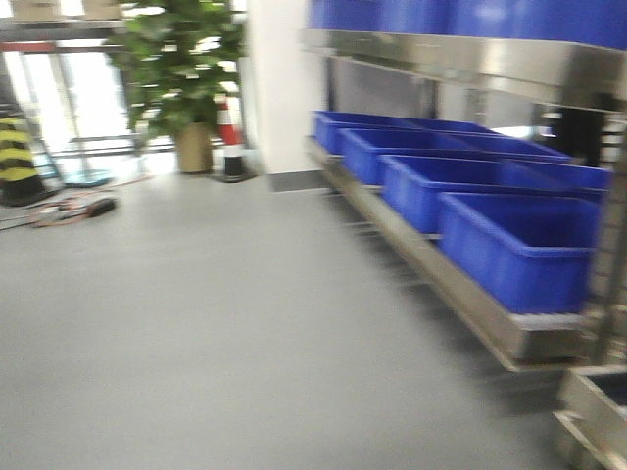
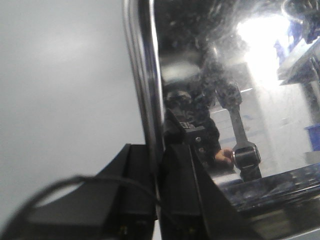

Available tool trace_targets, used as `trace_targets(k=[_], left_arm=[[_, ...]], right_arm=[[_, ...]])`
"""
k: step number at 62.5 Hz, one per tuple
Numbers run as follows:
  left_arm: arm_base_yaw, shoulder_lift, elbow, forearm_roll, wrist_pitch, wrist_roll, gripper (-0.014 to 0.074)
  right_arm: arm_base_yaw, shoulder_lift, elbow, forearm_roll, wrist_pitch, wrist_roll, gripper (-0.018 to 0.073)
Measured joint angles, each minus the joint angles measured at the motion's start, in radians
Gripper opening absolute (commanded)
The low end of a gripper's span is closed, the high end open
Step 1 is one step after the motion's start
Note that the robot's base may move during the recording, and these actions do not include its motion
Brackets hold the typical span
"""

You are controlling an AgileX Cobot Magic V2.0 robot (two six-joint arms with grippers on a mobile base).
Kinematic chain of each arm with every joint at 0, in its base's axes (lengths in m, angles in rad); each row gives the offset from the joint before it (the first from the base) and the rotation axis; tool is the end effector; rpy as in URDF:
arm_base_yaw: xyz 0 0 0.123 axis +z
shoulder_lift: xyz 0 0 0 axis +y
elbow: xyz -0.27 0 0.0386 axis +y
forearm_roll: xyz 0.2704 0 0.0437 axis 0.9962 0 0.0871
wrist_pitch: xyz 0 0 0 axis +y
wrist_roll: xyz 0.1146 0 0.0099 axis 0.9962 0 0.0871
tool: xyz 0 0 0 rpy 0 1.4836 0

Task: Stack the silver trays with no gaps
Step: 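Hold the tray in both grippers while driving to the other rack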

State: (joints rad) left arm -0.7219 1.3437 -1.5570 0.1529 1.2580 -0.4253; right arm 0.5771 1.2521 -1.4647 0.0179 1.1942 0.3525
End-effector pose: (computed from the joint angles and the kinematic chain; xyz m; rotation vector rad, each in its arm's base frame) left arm 0.2344 -0.1841 0.4018 0.3751 2.5025 -0.2640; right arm 0.2328 0.1539 0.4015 -0.2807 2.4976 0.4175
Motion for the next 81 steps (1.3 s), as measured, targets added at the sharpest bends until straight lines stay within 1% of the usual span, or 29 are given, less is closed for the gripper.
trace_targets(k=[81], left_arm=[[0.0,0.0,0.0,0.0,0.003,0.0,-0.0048]], right_arm=[[0.0,0.002,0.0,0.0,0.0,0.0,0.0057]])
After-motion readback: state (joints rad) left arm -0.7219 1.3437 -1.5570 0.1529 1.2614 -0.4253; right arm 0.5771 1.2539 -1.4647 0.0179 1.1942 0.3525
